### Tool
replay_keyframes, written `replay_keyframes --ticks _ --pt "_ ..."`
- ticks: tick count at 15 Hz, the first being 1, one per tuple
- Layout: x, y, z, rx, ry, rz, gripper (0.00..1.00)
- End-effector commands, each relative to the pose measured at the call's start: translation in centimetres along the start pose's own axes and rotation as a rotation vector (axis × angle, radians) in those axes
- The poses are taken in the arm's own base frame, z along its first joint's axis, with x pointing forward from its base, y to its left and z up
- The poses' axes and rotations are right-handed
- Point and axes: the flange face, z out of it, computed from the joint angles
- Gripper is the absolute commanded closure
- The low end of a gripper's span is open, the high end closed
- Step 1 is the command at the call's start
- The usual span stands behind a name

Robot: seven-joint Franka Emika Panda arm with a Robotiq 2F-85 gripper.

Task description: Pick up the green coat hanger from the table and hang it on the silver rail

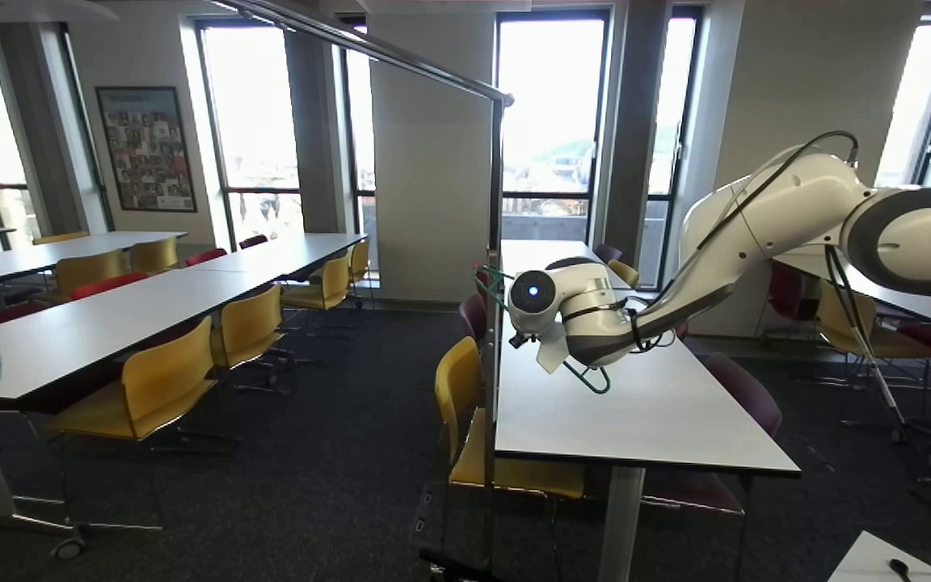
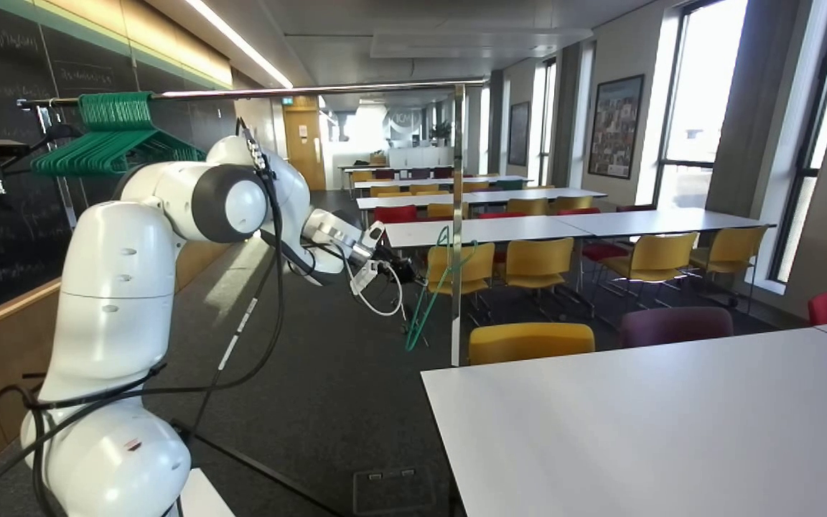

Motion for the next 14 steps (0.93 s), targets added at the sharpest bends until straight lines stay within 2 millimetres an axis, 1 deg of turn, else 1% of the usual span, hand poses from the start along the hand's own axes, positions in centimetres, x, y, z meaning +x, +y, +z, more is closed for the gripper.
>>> replay_keyframes --ticks 1,3,4,7,10,12,14 --pt "0.1 0.0 0.0 0.000 -0.001 0.000 0.90" --pt "0.1 0.0 0.0 0.000 -0.001 0.000 0.90" --pt "0.1 0.0 0.0 0.000 -0.001 0.000 0.98" --pt "1.1 0.0 -2.2 0.002 0.039 -0.017 0.98" --pt "2.3 0.2 -5.2 -0.002 0.099 -0.044 0.98" --pt "3.5 0.4 -7.2 -0.043 0.159 -0.095 0.98" --pt "4.9 1.2 -8.3 -0.105 0.198 -0.167 0.98"
